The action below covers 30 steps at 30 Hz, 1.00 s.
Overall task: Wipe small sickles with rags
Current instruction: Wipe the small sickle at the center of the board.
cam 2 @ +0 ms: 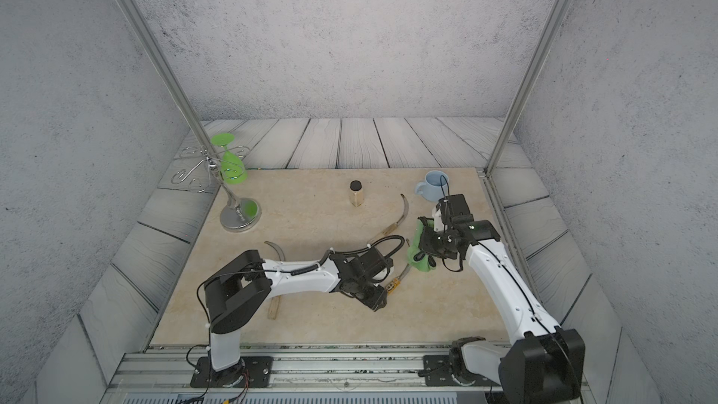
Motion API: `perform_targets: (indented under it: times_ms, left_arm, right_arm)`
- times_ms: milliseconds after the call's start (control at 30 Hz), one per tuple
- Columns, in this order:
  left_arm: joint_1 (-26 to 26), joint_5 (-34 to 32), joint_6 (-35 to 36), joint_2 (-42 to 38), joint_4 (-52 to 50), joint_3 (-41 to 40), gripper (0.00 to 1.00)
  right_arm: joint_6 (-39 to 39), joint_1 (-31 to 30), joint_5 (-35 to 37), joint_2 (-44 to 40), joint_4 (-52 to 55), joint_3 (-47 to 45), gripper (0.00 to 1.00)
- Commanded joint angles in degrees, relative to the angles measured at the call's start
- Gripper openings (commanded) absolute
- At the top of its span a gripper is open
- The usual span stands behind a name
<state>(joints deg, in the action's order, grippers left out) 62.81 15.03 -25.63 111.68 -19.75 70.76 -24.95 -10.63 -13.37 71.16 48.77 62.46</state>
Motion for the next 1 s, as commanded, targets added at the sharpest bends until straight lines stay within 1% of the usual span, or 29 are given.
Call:
perform_targets:
  times_ms: [0,67,200,267,433,700,833,967]
  left_arm:
    - [0.21,-0.19,1.39,2.88,-2.13,1.69,0.42]
    - [0.2,0.01,1.36,3.78,-2.13,2.18,0.34]
    - [0.19,0.81,1.24,4.34,-1.52,2.11,0.09]
    - [0.1,1.21,1.24,4.36,-1.26,1.92,0.01]
    - [0.1,1.38,1.48,4.08,-1.26,1.57,0.0]
    - [-0.05,1.41,2.12,4.35,-2.01,2.27,0.0]
    - [-0.2,1.24,2.12,4.51,-2.39,2.46,0.0]
    - [-0.48,1.06,1.84,4.1,-2.14,2.07,0.0]
  right_arm:
    - [1.12,0.5,0.32,3.51,-1.42,2.41,0.25]
    - [1.46,0.59,1.39,5.97,-2.5,3.47,0.26]
    - [1.69,1.17,2.12,12.42,-5.73,5.09,0.25]
    - [1.69,1.26,1.66,16.54,-6.63,6.76,0.25]
    - [2.14,1.26,1.75,25.06,-6.53,12.23,0.24]
    - [3.63,1.23,4.82,36.03,-3.28,19.93,0.24]
    - [3.75,1.23,5.44,41.85,-1.78,21.55,0.24]
    - [3.81,1.25,5.46,44.56,-0.82,20.14,0.24]
